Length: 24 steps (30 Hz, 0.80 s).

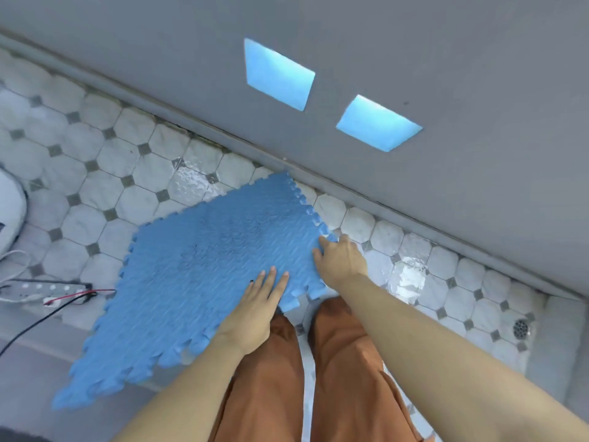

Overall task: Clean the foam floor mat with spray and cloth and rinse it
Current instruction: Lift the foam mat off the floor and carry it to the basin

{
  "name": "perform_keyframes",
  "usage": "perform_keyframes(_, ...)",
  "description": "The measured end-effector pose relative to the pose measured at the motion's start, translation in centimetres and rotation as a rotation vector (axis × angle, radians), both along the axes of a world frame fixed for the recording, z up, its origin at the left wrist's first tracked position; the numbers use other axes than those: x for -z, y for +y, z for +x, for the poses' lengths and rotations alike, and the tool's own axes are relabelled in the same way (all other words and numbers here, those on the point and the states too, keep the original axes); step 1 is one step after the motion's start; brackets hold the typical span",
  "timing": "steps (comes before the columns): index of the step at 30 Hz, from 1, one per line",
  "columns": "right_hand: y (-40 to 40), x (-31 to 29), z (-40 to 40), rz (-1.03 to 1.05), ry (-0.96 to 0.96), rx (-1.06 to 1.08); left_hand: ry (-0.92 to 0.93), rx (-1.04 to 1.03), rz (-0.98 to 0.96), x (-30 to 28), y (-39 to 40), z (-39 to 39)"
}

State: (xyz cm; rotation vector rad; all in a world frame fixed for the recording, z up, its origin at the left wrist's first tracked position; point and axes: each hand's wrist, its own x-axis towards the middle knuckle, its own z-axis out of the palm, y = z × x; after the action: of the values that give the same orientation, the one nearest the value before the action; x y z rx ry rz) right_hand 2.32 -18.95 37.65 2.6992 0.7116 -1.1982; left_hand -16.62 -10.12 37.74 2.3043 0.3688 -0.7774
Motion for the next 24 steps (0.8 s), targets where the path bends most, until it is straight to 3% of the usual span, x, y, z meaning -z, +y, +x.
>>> perform_keyframes(3, -6.0, -3.7, 0.2, -0.059, 0.004, 0.126, 0.024, 0.132, -0.048, -4.1, -3.3, 1.6)
perform_keyframes(9, -18.6, -2.8, 4.9, -0.175, 0.032, 0.449, 0.077, 0.389, -0.049, -3.2, -11.0, 10.7)
perform_keyframes(14, -30.1, -4.2, 6.0, -0.222, 0.155, 0.655, 0.014, 0.692, -0.024, -5.0, -19.6, 17.0)
perform_keyframes(19, -39.5, -6.2, 3.2, -0.260, 0.218, 0.996, -0.031, 1.011, -0.049, -7.6, -28.0, 20.4)
perform_keyframes(24, -47.5, -8.8, -1.9, -0.316, 0.137, 1.238, -0.036, 1.294, -0.070, -9.4, -36.6, 21.6)
